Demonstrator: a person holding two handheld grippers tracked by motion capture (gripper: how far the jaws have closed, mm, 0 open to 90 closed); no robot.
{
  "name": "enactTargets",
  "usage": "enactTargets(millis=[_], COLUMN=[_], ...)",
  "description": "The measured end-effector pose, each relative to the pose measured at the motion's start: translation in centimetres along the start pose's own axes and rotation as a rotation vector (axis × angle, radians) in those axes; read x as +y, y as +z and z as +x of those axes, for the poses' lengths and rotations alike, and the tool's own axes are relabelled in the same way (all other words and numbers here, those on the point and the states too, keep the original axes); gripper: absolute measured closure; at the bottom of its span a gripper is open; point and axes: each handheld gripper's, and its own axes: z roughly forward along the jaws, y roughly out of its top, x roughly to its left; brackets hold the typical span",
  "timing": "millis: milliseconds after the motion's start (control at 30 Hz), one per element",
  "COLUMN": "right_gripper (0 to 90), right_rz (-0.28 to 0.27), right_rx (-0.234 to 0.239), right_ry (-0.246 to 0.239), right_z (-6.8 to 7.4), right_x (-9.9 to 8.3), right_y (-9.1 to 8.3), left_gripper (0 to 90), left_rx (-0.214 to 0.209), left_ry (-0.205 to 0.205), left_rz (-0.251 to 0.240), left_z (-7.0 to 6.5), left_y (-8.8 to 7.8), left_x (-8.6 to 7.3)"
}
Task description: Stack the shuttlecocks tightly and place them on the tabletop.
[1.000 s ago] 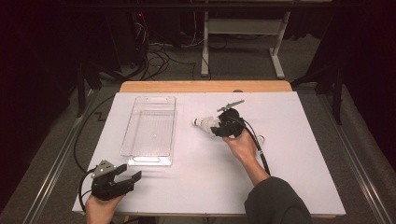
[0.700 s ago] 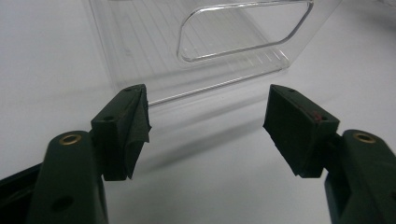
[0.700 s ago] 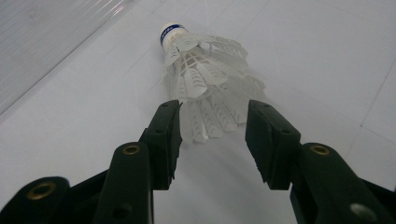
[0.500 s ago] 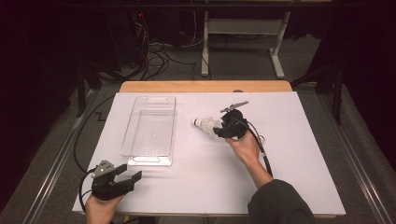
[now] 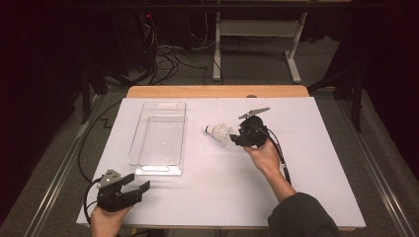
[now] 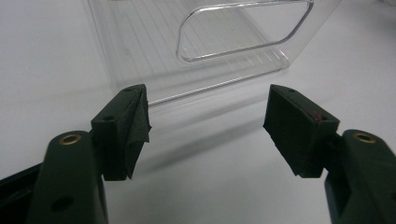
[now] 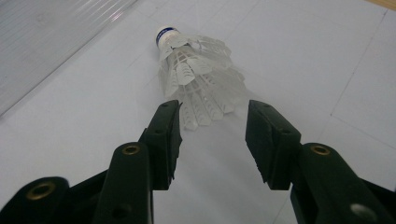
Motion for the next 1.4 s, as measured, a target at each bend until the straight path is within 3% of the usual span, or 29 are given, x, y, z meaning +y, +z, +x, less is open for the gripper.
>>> enactTargets(millis=[667,1400], right_gripper=[56.0,56.0], right_rz=[-0.009,-0.014], right_rx=[-0.022,-0.044], right_ry=[0.0,0.034], right_z=[-0.6,-1.8], right_x=[-1.2,-3.4], right_y=[-1.7,-3.5], left_gripper=[31.8,31.8], left_rx=[0.001,0.0], left_ry=[-0.001,-0.002], left_rz=[0.002,0.003], left_z=[0.0,0.0], left_y=[0.0,0.1], left_x=[0.0,0.0])
